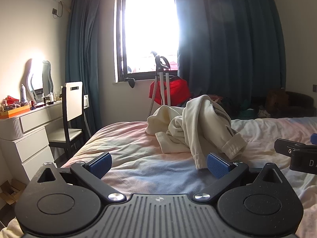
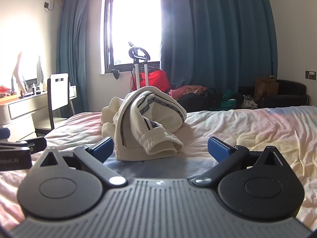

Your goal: Fold clothes

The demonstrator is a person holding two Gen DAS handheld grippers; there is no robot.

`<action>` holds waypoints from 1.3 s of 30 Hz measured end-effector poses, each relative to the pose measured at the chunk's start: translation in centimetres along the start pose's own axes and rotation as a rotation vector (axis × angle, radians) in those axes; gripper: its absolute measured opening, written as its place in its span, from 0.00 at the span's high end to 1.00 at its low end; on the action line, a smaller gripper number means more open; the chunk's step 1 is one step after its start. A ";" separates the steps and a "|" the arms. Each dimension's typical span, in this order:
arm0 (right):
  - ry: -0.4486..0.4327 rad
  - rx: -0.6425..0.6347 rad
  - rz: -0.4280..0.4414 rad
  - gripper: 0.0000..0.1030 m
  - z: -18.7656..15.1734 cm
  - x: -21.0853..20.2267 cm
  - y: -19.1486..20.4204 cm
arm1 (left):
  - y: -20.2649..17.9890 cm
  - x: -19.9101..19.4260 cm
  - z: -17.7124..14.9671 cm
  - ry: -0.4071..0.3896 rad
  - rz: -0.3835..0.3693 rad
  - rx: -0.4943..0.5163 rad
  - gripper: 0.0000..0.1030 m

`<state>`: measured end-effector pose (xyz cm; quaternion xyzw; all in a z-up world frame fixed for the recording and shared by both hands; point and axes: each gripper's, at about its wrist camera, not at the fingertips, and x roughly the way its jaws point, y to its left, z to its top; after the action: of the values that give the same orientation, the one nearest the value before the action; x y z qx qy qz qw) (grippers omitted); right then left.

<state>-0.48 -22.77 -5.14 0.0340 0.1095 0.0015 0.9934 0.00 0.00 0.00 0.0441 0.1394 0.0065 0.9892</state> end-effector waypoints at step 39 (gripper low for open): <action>-0.008 0.023 -0.001 0.00 0.5 -0.3 -0.6 | 0.3 -0.1 0.0 0.000 0.017 -0.014 0.00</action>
<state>-0.69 -23.45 -4.64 0.0452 0.1054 -0.0005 0.9934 -0.11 0.34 0.08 0.0385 0.1391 0.0157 0.9894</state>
